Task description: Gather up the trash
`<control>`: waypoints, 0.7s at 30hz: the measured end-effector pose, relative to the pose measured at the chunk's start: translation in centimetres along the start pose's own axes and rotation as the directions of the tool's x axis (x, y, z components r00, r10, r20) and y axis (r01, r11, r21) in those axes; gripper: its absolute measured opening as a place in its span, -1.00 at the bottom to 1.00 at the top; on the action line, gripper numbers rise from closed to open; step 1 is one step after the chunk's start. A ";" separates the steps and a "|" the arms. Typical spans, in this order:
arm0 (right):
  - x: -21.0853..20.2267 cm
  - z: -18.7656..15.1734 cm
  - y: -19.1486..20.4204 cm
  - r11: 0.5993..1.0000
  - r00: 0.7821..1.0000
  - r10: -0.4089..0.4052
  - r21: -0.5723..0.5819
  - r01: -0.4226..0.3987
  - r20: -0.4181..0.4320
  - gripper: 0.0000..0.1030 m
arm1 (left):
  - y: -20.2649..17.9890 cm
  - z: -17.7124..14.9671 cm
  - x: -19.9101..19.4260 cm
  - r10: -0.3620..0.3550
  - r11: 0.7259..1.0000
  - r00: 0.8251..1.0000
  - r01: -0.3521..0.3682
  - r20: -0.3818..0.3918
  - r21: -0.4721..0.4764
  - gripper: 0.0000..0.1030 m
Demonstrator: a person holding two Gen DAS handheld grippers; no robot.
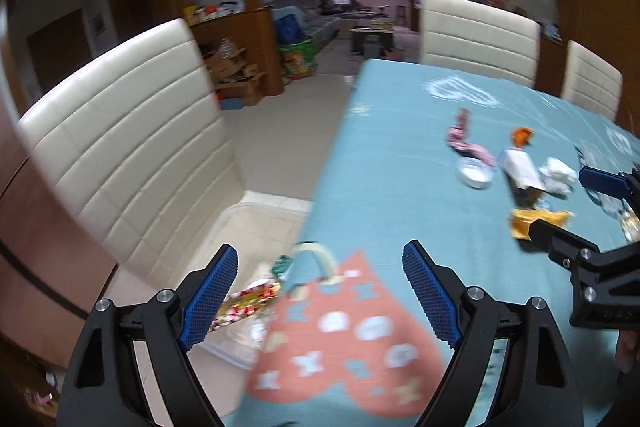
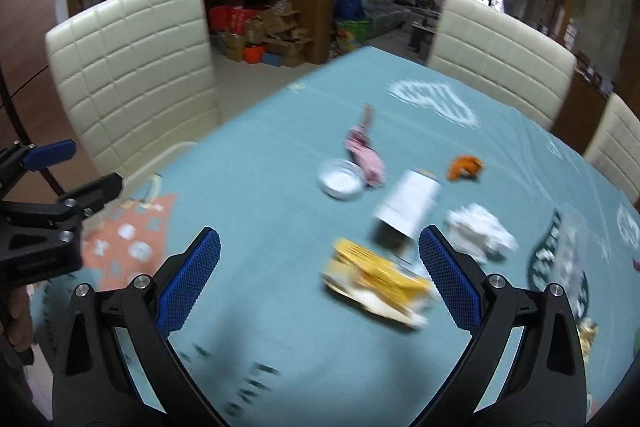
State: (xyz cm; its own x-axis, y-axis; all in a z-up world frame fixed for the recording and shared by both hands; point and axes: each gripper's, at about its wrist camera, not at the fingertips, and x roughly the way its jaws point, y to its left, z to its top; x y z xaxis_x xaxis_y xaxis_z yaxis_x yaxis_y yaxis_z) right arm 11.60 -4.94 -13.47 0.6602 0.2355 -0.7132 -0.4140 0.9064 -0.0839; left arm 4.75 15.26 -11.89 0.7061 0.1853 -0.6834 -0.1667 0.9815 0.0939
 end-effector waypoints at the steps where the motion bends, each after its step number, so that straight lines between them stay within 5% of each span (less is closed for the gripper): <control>1: -0.1 -0.5 -1.4 0.999 1.000 -0.017 0.027 0.018 -0.010 0.90 | -1.3 0.1 0.2 -0.020 1.000 1.000 0.020 -0.009 0.020 0.60; 7: -1.5 -4.0 -9.2 0.977 0.989 -0.136 0.156 0.145 -0.064 0.90 | -8.7 0.7 1.5 -0.150 0.983 0.986 0.157 -0.076 0.092 0.60; 13: -3.0 -7.0 -15.3 0.946 0.978 -0.187 0.252 0.204 -0.090 0.90 | -16.4 0.6 1.9 -0.208 0.954 0.970 0.230 -0.128 0.192 0.60; 21: -1.9 -9.2 -20.1 0.924 0.984 -0.120 0.347 0.159 -0.131 0.87 | -21.1 0.3 3.5 -0.150 0.957 0.966 0.195 -0.209 0.213 0.60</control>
State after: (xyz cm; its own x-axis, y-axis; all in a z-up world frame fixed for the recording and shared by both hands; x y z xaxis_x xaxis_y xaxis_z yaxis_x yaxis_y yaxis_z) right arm 12.90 -26.81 -16.86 0.6173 0.0772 -0.7830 -0.0606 0.9969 0.0506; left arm 10.96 -4.74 -16.04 0.5638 0.0217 -0.8256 0.1250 0.9859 0.1113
